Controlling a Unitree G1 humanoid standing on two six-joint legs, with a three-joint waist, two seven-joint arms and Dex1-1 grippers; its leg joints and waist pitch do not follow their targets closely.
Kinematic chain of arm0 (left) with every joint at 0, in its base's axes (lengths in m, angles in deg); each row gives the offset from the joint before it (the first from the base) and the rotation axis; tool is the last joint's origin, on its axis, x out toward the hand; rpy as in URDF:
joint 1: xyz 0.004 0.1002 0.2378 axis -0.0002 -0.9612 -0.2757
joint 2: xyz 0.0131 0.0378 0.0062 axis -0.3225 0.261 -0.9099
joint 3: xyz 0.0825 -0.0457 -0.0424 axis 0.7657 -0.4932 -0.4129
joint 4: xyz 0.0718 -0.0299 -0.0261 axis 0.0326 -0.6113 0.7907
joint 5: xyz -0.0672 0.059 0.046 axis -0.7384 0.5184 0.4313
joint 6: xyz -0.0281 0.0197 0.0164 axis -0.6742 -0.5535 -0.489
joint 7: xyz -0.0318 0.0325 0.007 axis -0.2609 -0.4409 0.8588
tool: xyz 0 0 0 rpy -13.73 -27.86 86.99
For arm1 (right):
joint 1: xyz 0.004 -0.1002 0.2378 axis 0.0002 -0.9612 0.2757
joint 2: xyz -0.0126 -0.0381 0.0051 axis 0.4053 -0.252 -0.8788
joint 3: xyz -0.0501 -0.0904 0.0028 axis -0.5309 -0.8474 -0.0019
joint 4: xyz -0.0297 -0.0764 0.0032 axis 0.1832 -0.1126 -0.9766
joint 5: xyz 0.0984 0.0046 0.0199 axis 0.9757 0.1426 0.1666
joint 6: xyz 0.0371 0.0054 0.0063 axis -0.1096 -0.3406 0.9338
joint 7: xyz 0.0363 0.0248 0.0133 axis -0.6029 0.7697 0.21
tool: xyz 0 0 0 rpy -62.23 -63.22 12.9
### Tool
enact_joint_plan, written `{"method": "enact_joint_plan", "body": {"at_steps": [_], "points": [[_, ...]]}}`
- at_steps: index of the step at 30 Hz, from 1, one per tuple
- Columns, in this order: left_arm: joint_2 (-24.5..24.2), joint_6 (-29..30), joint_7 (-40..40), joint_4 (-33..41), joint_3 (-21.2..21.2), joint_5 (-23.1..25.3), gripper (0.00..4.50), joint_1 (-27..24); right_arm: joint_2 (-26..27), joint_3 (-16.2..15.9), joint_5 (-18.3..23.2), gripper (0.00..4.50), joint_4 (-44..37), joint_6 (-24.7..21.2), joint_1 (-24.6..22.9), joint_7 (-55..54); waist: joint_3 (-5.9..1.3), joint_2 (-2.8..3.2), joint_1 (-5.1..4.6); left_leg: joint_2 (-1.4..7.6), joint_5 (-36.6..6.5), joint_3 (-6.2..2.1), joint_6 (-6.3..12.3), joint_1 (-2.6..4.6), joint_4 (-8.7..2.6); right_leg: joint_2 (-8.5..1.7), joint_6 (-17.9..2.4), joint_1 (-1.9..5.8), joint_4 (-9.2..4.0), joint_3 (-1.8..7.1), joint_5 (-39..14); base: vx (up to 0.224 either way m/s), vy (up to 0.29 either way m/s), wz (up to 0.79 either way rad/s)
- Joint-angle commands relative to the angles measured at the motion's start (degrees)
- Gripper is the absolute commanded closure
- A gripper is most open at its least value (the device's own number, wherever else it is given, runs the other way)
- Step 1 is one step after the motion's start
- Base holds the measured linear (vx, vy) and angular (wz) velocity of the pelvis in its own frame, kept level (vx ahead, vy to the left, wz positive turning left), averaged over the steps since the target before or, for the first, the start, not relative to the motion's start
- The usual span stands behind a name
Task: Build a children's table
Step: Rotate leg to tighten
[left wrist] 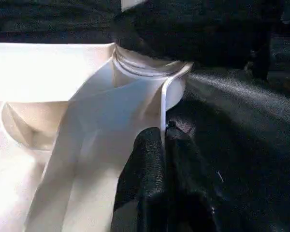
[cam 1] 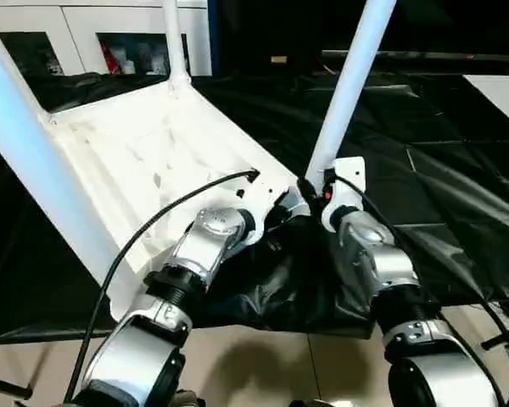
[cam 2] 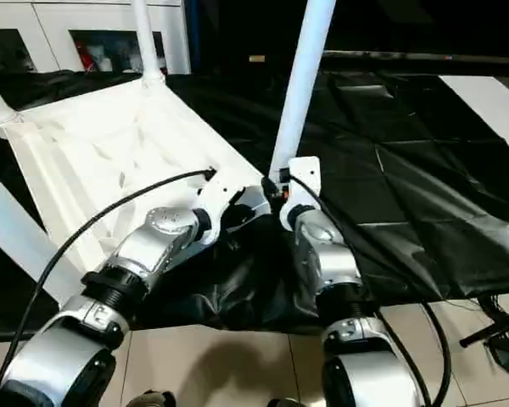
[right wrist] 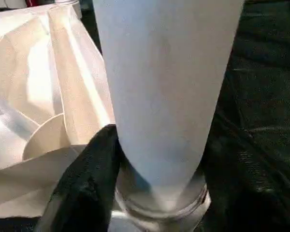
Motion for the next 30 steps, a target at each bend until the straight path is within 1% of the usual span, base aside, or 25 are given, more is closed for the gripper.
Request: {"method": "enact_joint_plan", "body": {"at_steps": [1,2,3,4,5,6,7,8,9,10,11,12,13,14,15,16,17,18,19,20,22,25,26,27,30], "points": [[-0.3,-2.1,-1.5,-1.1,1.1,0.4,4.50,0.2,1.1,-2.2,0.4,1.62,2.1,-1.3,-1.6,3.3,-2.91,0.21,0.02,0.67,-18.5,-0.06,0.40,0.64,-4.08,-2.37,-8.4,2.50,-5.08,1.96,-19.5,0.000,0.000,0.00],[-0.4,-2.3,-1.8,-1.1,1.1,0.4,4.50,0.2,1.1,-2.2,0.4,1.50,2.0,-1.2,-1.6,3.5,-2.90,0.08,-0.04,0.70,-18.9,-0.05,0.44,0.65,-4.08,-2.43,-8.3,2.44,-5.17,1.99,-19.8,0.000,0.000,0.00],[-0.8,-2.8,-2.8,-1.0,1.3,0.3,4.50,0.1,0.5,-2.3,0.5,1.41,1.3,-0.7,-1.9,4.7,-2.92,0.12,-0.03,0.71,-18.7,-0.05,0.46,0.62,-4.09,-2.45,-8.4,2.45,-5.16,2.00,-19.5,0.000,0.000,0.00],[-1.6,-3.7,-4.7,-0.8,1.8,0.3,4.50,-0.2,-0.7,-2.6,1.1,1.41,-0.9,-0.7,-2.8,8.0,-2.92,0.43,0.03,0.70,-18.7,-0.08,0.51,0.67,-4.09,-2.40,-8.5,2.45,-5.14,1.99,-19.2,0.000,0.000,0.00],[-2.0,-4.1,-5.7,-0.7,2.0,0.3,4.50,-0.4,-1.6,-2.9,1.5,1.41,-2.4,-1.0,-3.5,10.0,-2.91,0.37,0.10,0.70,-18.6,0.01,0.83,0.74,-4.00,-2.30,-8.6,2.49,-5.24,2.00,-18.3,0.000,0.000,0.00],[-2.8,-4.1,-7.2,-0.6,2.3,0.3,4.50,-0.6,-3.6,-4.0,2.1,1.41,-6.0,-1.8,-5.2,14.3,-2.89,0.22,0.15,0.71,-18.2,0.02,1.11,0.66,-3.99,-2.19,-8.6,2.66,-5.11,2.00,-17.5,0.000,0.000,0.00],[-3.3,-4.6,-8.1,-0.6,2.5,0.3,4.50,-0.6,-4.8,-4.5,2.5,1.41,-8.0,-2.3,-6.3,16.5,-2.98,0.19,0.49,0.75,-16.5,0.09,1.80,0.54,-3.84,-2.28,-8.9,2.86,-4.87,2.10,-15.4,0.000,0.000,0.00],[-4.7,-7.2,-11.7,-0.9,3.3,0.2,4.50,-0.8,-8.7,-6.1,4.1,1.41,-14.3,-4.1,-9.8,22.9,-2.92,0.07,0.65,0.74,-15.9,0.06,2.21,0.55,-3.88,-2.22,-8.9,3.00,-4.98,2.06,-15.0,0.000,0.000,0.00],[-5.3,-8.3,-13.4,-0.9,3.6,0.2,4.50,-0.9,-10.4,-6.7,4.8,1.41,-16.8,-4.9,-11.3,25.3,-2.93,0.13,1.02,0.83,-15.0,0.13,3.18,0.64,-3.72,-2.29,-9.0,3.03,-4.89,2.11,-13.8,0.000,0.000,0.00],[-6.2,-10.5,-16.1,-0.6,4.2,-0.1,4.50,-1.3,-12.7,-7.1,6.0,1.41,-20.2,-5.9,-13.4,28.4,-2.87,0.08,1.21,0.84,-14.8,0.11,3.66,0.61,-3.71,-2.22,-8.9,3.11,-4.95,2.11,-13.5,0.000,0.000,0.00],[-6.8,-12.0,-17.9,-0.3,4.7,-0.2,4.50,-1.5,-14.2,-7.3,6.7,1.41,-22.4,-6.5,-14.8,30.3,-2.98,0.05,1.32,0.93,-14.0,0.03,4.32,0.37,-3.66,-2.39,-9.4,3.29,-4.64,2.11,-12.4,0.000,0.000,0.00],[-8.0,-12.5,-21.3,0.3,5.1,-0.9,4.50,-2.0,-17.2,-7.3,8.0,1.41,-26.1,-7.7,-17.5,33.4,-3.05,0.09,1.37,0.99,-13.5,0.02,4.32,0.22,-3.67,-2.49,-9.6,3.32,-4.53,2.10,-11.8,0.000,0.000,0.00],[-8.6,-12.5,-22.7,0.5,5.3,-1.1,4.50,-2.2,-18.6,-7.1,8.5,1.41,-27.6,-8.0,-18.6,34.8,-3.18,0.05,1.60,1.11,-11.8,0.03,4.75,0.36,-3.41,-2.46,-10.8,3.25,-4.09,2.08,-9.0,0.000,0.000,0.00],[-9.0,-12.5,-23.7,0.6,5.5,-1.3,4.50,-2.3,-19.6,-6.9,8.9,1.41,-28.6,-8.2,-19.5,35.7,-3.24,0.13,1.59,1.09,-11.3,0.06,4.92,0.31,-3.39,-2.46,-11.3,3.29,-3.99,2.08,-8.2,0.000,0.000,0.00],[-10.1,-13.5,-26.6,0.9,5.9,-1.6,4.50,-2.6,-21.8,-6.2,10.1,1.41,-30.7,-8.9,-21.3,38.1,-3.29,0.17,1.64,1.13,-11.1,0.07,4.97,0.33,-3.34,-2.50,-12.0,3.25,-3.86,2.02,-7.6,0.000,0.000,0.00],[-11.5,-14.9,-29.7,0.7,6.2,-2.0,4.50,-2.9,-24.7,-5.0,11.7,1.41,-33.3,-9.7,-23.6,41.2,-3.25,0.12,1.86,1.29,-10.8,0.22,5.37,0.59,-3.18,-2.46,-12.9,3.10,-3.72,2.10,-6.2,0.000,0.000,0.00],[-12.0,-15.5,-30.7,0.3,6.2,-2.0,4.50,-2.8,-25.8,-4.5,12.2,1.41,-34.2,-10.1,-24.4,42.4,-3.17,0.51,2.07,1.23,-10.8,0.26,5.81,0.58,-3.11,-2.32,-13.2,3.30,-3.82,2.10,-5.5,0.000,0.000,0.00],[-12.0,-15.5,-30.7,0.3,6.2,-2.0,4.50,-2.8,-25.8,-4.5,12.2,1.41,-34.2,-10.1,-24.4,42.4,-3.12,0.49,2.27,1.36,-10.9,0.29,5.87,0.74,-3.08,-2.46,-13.4,3.18,-3.66,2.15,-5.0,0.000,0.000,0.00],[-13.3,-17.3,-33.1,-0.9,6.4,-2.0,4.50,-2.5,-28.7,-3.5,13.4,1.41,-36.5,-11.4,-26.1,44.7,-3.11,0.48,2.13,1.18,-10.8,0.18,5.80,0.34,-3.19,-2.55,-13.8,3.47,-3.47,2.01,-5.2,0.000,0.000,0.00],[-13.9,-18.0,-34.4,-1.4,6.5,-2.0,4.50,-2.2,-29.9,-3.3,13.7,1.41,-37.3,-11.9,-26.6,45.5,-3.06,0.58,2.30,1.30,-12.1,0.35,5.82,0.78,-3.11,-2.50,-13.6,3.21,-3.85,2.12,-6.4,0.000,0.000,0.00],[-14.3,-18.3,-35.8,-1.8,6.5,-2.1,4.50,-1.9,-30.9,-3.2,13.8,1.41,-37.9,-12.7,-26.9,46.1,-3.02,0.65,2.34,1.24,-12.3,0.23,5.26,0.65,-3.24,-2.66,-13.4,3.36,-3.85,2.05,-7.9,0.000,0.000,0.00],[-14.9,-19.6,-38.1,-2.1,6.6,-2.2,4.50,-1.5,-32.0,-3.0,13.1,1.41,-37.8,-13.2,-26.9,46.0,-3.14,0.49,2.30,1.23,-12.1,0.28,4.68,0.62,-3.15,-2.79,-13.6,3.43,-3.79,2.06,-8.5,0.000,0.000,0.00],[-15.0,-19.7,-38.1,-2.1,6.6,-2.2,4.50,-1.4,-32.1,-2.9,13.1,1.41,-37.8,-13.2,-26.9,45.9,-3.20,0.51,2.30,1.26,-11.7,0.31,4.67,0.71,-3.05,-2.76,-13.8,3.31,-3.71,2.06,-7.9,0.000,0.000,0.00],[-15.1,-20.6,-38.3,-2.5,6.7,-2.1,4.50,-1.2,-32.4,-2.9,13.2,1.41,-38.1,-13.4,-26.9,45.4,-3.35,0.51,2.33,1.28,-11.2,0.30,4.74,0.74,-2.98,-2.77,-14.1,3.38,-3.57,2.05,-7.1,0.000,0.000,0.00],[-15.2,-22.9,-36.6,-3.5,6.7,-1.4,4.50,-0.8,-32.2,-3.4,13.3,1.41,-39.3,-14.0,-27.1,45.0,-3.40,0.47,2.46,1.27,-10.4,0.29,5.13,0.72,-2.86,-2.68,-14.3,3.43,-3.37,2.00,-5.6,0.000,0.000,0.00]]}}
